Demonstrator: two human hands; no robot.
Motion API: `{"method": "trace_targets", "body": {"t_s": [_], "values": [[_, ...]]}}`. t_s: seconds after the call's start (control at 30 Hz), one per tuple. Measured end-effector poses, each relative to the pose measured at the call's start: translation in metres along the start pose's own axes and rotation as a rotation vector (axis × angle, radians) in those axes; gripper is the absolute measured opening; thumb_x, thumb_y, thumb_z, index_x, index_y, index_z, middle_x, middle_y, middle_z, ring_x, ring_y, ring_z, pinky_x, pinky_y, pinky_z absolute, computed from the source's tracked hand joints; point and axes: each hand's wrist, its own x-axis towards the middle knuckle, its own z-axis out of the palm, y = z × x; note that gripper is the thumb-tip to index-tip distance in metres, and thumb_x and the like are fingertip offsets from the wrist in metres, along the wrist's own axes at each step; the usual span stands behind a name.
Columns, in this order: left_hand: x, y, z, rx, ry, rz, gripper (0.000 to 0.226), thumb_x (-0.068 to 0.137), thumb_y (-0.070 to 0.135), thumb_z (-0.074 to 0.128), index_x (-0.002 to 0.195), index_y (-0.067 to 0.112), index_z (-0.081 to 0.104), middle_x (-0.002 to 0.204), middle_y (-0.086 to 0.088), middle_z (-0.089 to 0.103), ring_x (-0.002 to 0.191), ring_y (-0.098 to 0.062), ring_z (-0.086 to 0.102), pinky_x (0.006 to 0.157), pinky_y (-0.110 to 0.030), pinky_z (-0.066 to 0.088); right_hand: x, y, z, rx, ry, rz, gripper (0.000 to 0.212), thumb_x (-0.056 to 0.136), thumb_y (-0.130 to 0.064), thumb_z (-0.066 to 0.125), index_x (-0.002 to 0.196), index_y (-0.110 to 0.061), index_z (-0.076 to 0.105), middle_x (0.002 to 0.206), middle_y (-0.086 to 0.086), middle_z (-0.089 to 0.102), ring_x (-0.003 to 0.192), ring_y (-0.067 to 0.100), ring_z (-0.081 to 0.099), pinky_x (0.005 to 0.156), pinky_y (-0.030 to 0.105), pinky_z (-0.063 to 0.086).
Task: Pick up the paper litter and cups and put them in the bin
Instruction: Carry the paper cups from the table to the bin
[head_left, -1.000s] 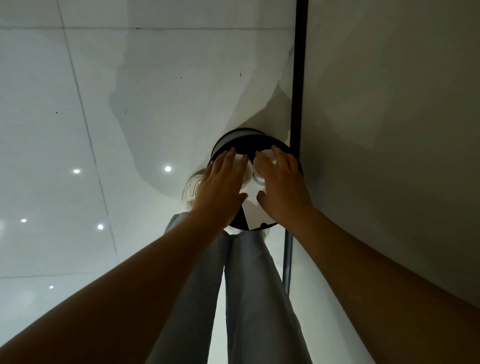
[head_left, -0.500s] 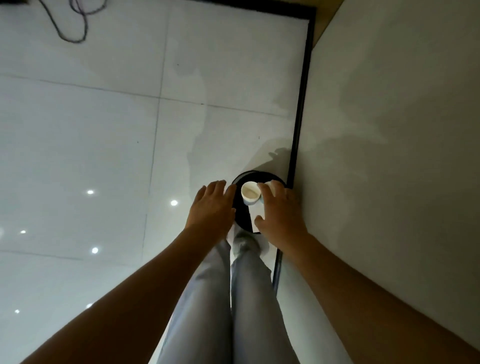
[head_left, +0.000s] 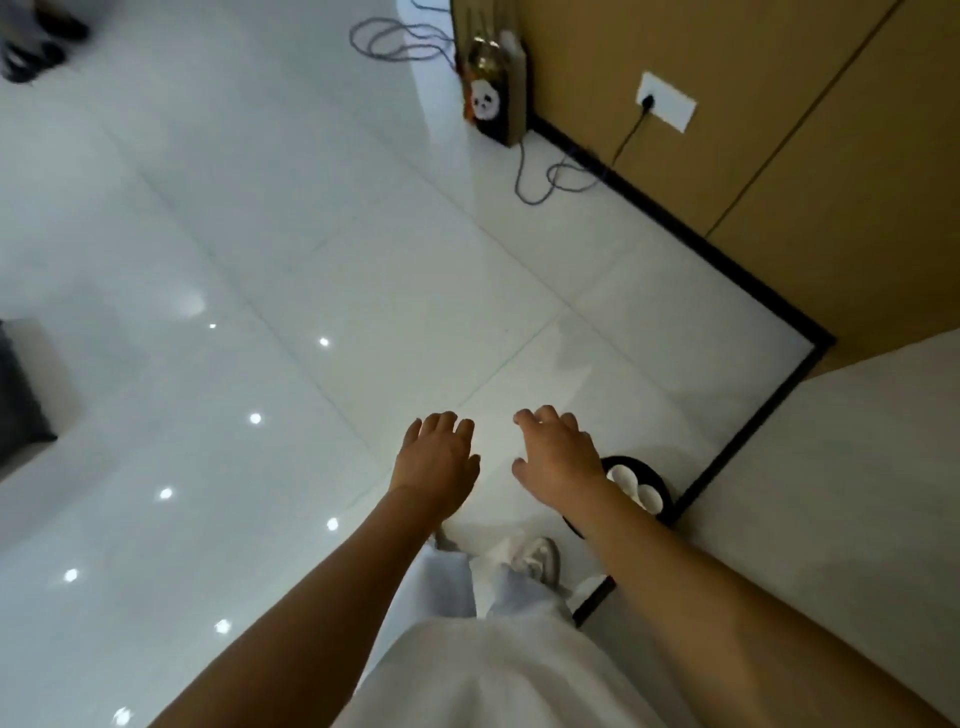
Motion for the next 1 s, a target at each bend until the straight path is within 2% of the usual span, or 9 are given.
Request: {"method": "trace_targets", "body": {"t_s": [0.23,0.6,0.8,1.0], "values": [[-0.115,-0.144,0.003,-0.184,0.117,-0.345,0.047,0.098,0.037,0.040,0.139,0.016,0.037,0.142,-0.004,0.041,0.133,-0.022,0.035,0.115,-0.038,0.024,-0.003,-0.180,0.004,-0.220,-0.032,-0.313,0.046,0.091,-0.023,0.052,0.135,-0.018,0.039,0.131,0.007,0.043,0.119,0.029,0.041,0.089,0.036,0.039],[-0.317,-0.381,0.061,-0.349,0.208,-0.742,0.047,0.098,0.036,0.041,0.140,0.016,0.036,0.145,-0.004,0.039,0.136,-0.021,0.032,0.117,-0.039,0.020,-0.047,-0.491,0.137,-0.436,-0.109,-0.728,0.050,0.090,-0.022,0.052,0.138,-0.017,0.038,0.132,0.008,0.044,0.118,0.028,0.042,0.090,0.037,0.040],[-0.396,-0.468,0.092,-0.478,0.234,-0.961,0.047,0.098,0.036,0.040,0.140,0.015,0.037,0.142,-0.005,0.041,0.133,-0.023,0.035,0.115,-0.038,0.023,-0.066,-0.610,0.193,-0.560,-0.181,-0.939,0.050,0.090,-0.025,0.053,0.137,-0.017,0.038,0.132,0.008,0.043,0.119,0.028,0.042,0.091,0.037,0.041],[-0.432,-0.549,0.113,-0.609,0.250,-1.130,0.047,0.097,0.037,0.041,0.138,0.015,0.039,0.138,-0.005,0.045,0.128,-0.023,0.040,0.111,-0.036,0.028,-0.052,-0.710,0.232,-0.677,-0.268,-1.049,0.052,0.089,-0.025,0.054,0.137,-0.017,0.038,0.132,0.008,0.044,0.118,0.029,0.042,0.092,0.038,0.043]]}}
